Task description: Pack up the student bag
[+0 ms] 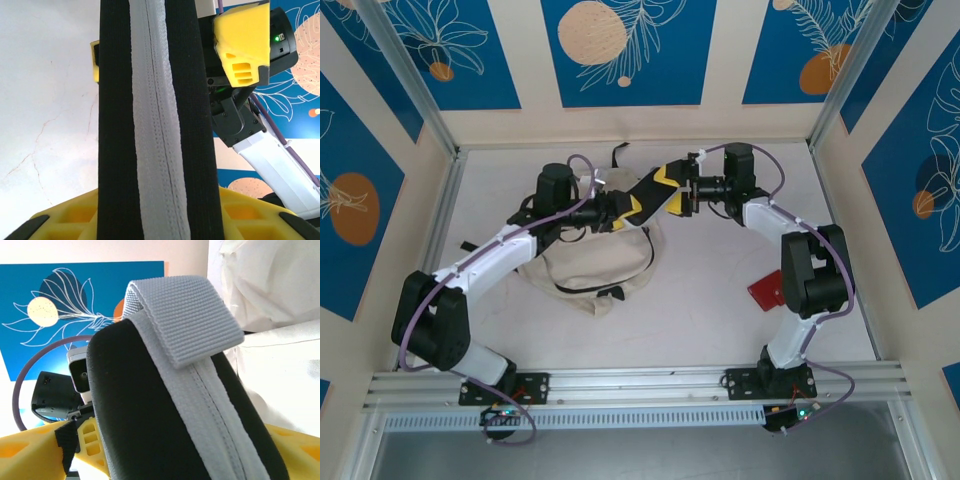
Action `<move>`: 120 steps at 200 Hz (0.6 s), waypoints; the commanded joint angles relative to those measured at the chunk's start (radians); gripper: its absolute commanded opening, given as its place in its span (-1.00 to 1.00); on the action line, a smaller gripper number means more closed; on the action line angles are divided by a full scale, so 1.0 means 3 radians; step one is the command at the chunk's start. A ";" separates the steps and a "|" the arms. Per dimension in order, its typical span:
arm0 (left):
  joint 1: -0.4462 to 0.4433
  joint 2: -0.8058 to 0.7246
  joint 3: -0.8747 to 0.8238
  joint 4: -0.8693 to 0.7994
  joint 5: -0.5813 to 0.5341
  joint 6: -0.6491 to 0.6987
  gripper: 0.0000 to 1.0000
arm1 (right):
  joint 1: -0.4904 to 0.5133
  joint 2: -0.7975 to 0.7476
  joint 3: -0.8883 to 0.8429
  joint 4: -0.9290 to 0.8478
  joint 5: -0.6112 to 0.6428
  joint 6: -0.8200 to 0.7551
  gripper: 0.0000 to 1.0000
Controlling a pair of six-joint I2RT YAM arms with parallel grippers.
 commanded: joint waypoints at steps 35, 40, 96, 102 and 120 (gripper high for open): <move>0.0107 -0.0094 -0.0001 0.0094 0.0104 -0.0070 -0.11 | 0.0007 -0.0009 -0.0107 0.0437 -0.0040 0.0395 0.22; 0.0119 -0.0099 -0.0007 0.0084 0.0096 -0.0064 -0.09 | 0.0002 -0.0009 -0.0111 0.0436 -0.0030 0.0402 0.16; 0.0300 -0.0351 0.0017 -0.0912 -0.0402 0.0555 0.67 | -0.0119 -0.0181 -0.0229 -0.0073 0.0274 0.0031 -0.07; 0.0329 -0.0381 0.0039 -0.1130 -0.0549 0.0670 0.73 | -0.0141 -0.0206 -0.0239 -0.0181 0.0316 -0.0061 -0.07; 0.0405 -0.0423 0.0111 -0.1745 -0.1058 0.0965 0.80 | -0.0204 -0.0287 -0.0279 -0.0514 0.0477 -0.0333 -0.09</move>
